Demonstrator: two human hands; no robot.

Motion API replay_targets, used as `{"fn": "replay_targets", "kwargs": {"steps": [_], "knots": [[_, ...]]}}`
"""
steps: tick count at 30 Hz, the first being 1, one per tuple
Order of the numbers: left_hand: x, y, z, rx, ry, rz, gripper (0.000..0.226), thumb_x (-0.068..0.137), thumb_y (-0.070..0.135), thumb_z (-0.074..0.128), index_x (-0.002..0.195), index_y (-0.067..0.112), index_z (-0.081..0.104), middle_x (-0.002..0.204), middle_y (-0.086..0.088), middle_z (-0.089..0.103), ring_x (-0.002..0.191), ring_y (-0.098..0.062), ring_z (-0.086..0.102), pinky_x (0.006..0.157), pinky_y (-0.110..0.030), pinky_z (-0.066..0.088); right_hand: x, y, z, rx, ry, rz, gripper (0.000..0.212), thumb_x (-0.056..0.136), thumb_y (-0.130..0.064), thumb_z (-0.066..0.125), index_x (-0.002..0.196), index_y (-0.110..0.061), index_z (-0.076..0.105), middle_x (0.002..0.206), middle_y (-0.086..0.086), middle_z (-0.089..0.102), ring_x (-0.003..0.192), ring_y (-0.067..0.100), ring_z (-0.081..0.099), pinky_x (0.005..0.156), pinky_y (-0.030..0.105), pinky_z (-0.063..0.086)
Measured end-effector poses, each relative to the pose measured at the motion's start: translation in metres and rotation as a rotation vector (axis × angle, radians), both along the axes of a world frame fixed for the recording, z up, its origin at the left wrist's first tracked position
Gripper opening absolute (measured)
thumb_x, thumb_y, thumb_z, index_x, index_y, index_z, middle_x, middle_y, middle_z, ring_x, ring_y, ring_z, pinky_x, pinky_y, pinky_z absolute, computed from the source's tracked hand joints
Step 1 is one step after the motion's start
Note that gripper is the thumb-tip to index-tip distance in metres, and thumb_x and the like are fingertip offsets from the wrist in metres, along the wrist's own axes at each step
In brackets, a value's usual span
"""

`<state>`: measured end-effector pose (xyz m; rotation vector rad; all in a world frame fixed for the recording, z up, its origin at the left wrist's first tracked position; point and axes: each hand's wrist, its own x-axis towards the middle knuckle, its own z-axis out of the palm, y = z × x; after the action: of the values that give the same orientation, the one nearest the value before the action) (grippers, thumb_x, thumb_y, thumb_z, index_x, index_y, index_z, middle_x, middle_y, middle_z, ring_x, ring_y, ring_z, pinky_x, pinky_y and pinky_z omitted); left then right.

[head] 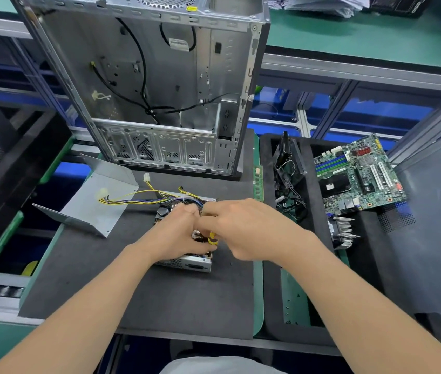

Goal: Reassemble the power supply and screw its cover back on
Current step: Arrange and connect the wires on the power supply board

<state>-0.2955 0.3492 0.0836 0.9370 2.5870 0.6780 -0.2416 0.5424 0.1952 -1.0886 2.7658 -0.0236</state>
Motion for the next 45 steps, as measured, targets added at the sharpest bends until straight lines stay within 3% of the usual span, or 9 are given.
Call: {"fn": "replay_targets", "kwargs": {"steps": [4, 8, 15, 20, 23, 26, 29, 39, 45], "knots": [[0.000, -0.001, 0.001, 0.051, 0.018, -0.015, 0.025, 0.076, 0.062, 0.068, 0.065, 0.047, 0.051, 0.085, 0.004, 0.052, 0.089, -0.015, 0.043, 0.087, -0.031, 0.036, -0.002, -0.011, -0.002, 0.018, 0.005, -0.101, 0.008, 0.097, -0.021, 0.062, 0.104, -0.019, 0.059, 0.090, -0.003, 0.047, 0.073, 0.027, 0.050, 0.052, 0.031, 0.024], [0.000, -0.001, -0.003, 0.076, 0.060, -0.021, 0.028, 0.076, 0.063, 0.066, 0.080, 0.036, 0.072, 0.083, 0.005, 0.049, 0.088, -0.009, 0.039, 0.087, -0.027, 0.034, -0.007, -0.020, -0.011, -0.025, 0.042, -0.374, 0.056, 0.103, -0.052, 0.050, 0.064, -0.018, 0.031, 0.063, 0.001, 0.036, 0.058, 0.031, 0.046, 0.049, 0.035, 0.019], [0.002, -0.002, 0.003, 0.158, 0.047, -0.016, 0.020, 0.079, 0.053, 0.081, 0.081, 0.042, 0.066, 0.087, 0.027, 0.057, 0.100, 0.011, 0.043, 0.082, -0.003, 0.029, -0.002, -0.023, -0.014, -0.057, 0.158, -0.599, 0.073, 0.096, -0.078, 0.031, 0.054, -0.019, 0.031, 0.055, 0.001, 0.032, 0.048, 0.021, 0.027, 0.051, 0.035, 0.014], [0.001, 0.000, 0.006, 0.099, -0.020, -0.004, 0.033, 0.078, 0.051, 0.080, 0.064, 0.050, 0.051, 0.086, 0.009, 0.053, 0.091, -0.014, 0.045, 0.079, -0.028, 0.038, -0.004, 0.000, 0.001, -0.058, -0.025, -0.153, 0.019, 0.101, -0.040, 0.054, 0.109, -0.026, 0.063, 0.102, -0.007, 0.054, 0.081, 0.022, 0.059, 0.060, 0.036, 0.037], [0.002, 0.000, 0.008, 0.132, -0.012, 0.009, 0.028, 0.075, 0.054, 0.079, 0.067, 0.060, 0.052, 0.090, 0.000, 0.055, 0.091, -0.012, 0.043, 0.076, -0.021, 0.033, -0.008, 0.003, 0.008, 0.033, -0.177, -0.100, 0.023, 0.096, -0.013, 0.058, 0.113, -0.028, 0.062, 0.108, -0.008, 0.054, 0.092, 0.024, 0.060, 0.069, 0.041, 0.050], [0.002, 0.001, 0.008, 0.112, -0.004, -0.015, 0.019, 0.074, 0.062, 0.067, 0.063, 0.061, 0.052, 0.086, -0.001, 0.051, 0.090, -0.014, 0.042, 0.076, -0.027, 0.034, -0.010, -0.006, 0.005, 0.015, -0.137, -0.165, 0.007, 0.100, -0.029, 0.060, 0.099, -0.023, 0.064, 0.093, -0.002, 0.056, 0.087, 0.028, 0.060, 0.064, 0.036, 0.041], [0.001, 0.000, 0.005, 0.123, 0.016, -0.055, 0.018, 0.077, 0.059, 0.068, 0.065, 0.058, 0.055, 0.079, 0.002, 0.046, 0.089, -0.009, 0.040, 0.076, -0.027, 0.031, -0.011, -0.013, -0.004, -0.021, -0.045, -0.314, 0.051, 0.101, -0.054, 0.053, 0.066, -0.020, 0.039, 0.066, 0.003, 0.044, 0.060, 0.028, 0.044, 0.049, 0.033, 0.023], [0.001, -0.003, 0.002, 0.194, -0.051, 0.114, 0.040, 0.067, 0.061, 0.087, 0.072, 0.052, 0.048, 0.079, 0.022, 0.046, 0.080, 0.007, 0.043, 0.060, -0.019, 0.035, -0.008, -0.023, -0.013, -0.040, 0.145, -0.562, 0.076, 0.089, -0.086, 0.032, 0.054, -0.018, 0.036, 0.054, 0.001, 0.036, 0.046, 0.021, 0.031, 0.050, 0.033, 0.016], [-0.002, 0.000, 0.006, 0.125, -0.010, -0.053, 0.037, 0.082, 0.049, 0.079, 0.068, 0.070, 0.051, 0.092, 0.002, 0.057, 0.093, -0.013, 0.050, 0.078, -0.027, 0.042, -0.011, 0.001, 0.006, -0.067, -0.151, -0.151, 0.011, 0.099, -0.027, 0.060, 0.110, -0.026, 0.062, 0.105, -0.007, 0.057, 0.091, 0.022, 0.061, 0.071, 0.040, 0.050]]}}
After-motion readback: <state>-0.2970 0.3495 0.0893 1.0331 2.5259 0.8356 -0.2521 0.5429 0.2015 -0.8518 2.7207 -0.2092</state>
